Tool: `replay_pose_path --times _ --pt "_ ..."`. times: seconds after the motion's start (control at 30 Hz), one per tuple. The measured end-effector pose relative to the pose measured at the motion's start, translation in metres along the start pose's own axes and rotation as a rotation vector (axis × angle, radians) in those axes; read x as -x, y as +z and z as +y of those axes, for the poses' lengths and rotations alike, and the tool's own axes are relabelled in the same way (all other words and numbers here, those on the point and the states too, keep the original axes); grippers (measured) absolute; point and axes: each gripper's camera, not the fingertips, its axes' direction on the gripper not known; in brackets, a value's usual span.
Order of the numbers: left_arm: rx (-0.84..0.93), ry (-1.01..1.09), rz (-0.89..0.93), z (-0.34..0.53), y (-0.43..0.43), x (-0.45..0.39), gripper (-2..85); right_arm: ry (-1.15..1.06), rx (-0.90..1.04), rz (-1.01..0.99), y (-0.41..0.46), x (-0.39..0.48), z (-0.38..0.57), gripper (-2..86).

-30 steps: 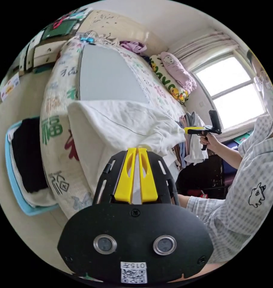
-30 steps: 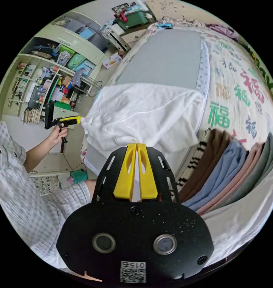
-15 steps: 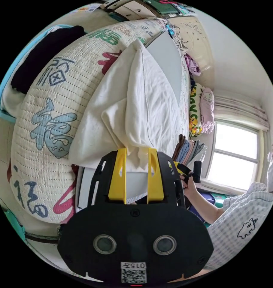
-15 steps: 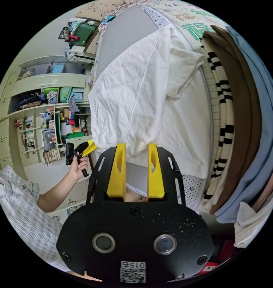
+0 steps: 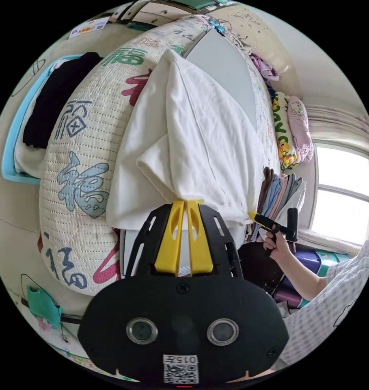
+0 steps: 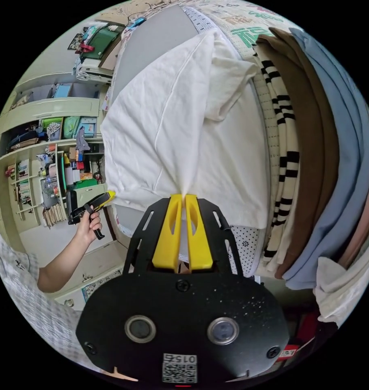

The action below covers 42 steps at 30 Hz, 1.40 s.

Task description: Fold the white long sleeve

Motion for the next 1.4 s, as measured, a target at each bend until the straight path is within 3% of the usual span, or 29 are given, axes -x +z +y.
replay_pose_path --times 0.17,0.33,0.5,0.63,0.77,0.9,1.07,1.23,1.4 --pt "0.072 0.017 0.121 -0.021 -0.010 0.025 7.2 -0.025 -0.106 -0.025 -0.052 -0.018 -0.006 4.7" --pt "-0.125 0.069 0.017 -0.092 -0.077 0.032 8.5 -0.069 -0.277 0.001 -0.120 -0.038 -0.072 9.4" --pt "-0.223 -0.016 0.074 -0.173 -0.057 0.041 9.9 -0.044 -0.332 0.079 -0.132 -0.036 -0.165 13.2" --pt "-0.220 -0.110 0.126 -0.215 -0.011 0.055 9.4 0.010 -0.254 0.036 -0.115 -0.042 -0.207 10.6" --pt "-0.203 -0.115 0.135 -0.226 0.008 0.061 5.0 0.072 -0.204 0.034 -0.108 -0.057 -0.229 0.4" --pt "-0.193 -0.074 0.010 -0.226 0.022 0.058 3.7 0.040 -0.215 0.388 -0.108 -0.062 -0.231 -0.4" --pt "-0.199 -0.036 -0.028 -0.220 0.042 0.049 5.6 -0.109 -0.346 0.205 -0.128 -0.064 -0.190 0.3" --pt "-0.183 0.279 -0.336 -0.203 0.047 -0.028 7.9 -0.208 -0.391 0.141 -0.135 -0.069 -0.097 4.4" --pt "-0.015 0.653 -0.317 -0.210 0.103 -0.139 9.1 -0.040 -0.214 0.108 -0.080 -0.123 -0.016 10.5"
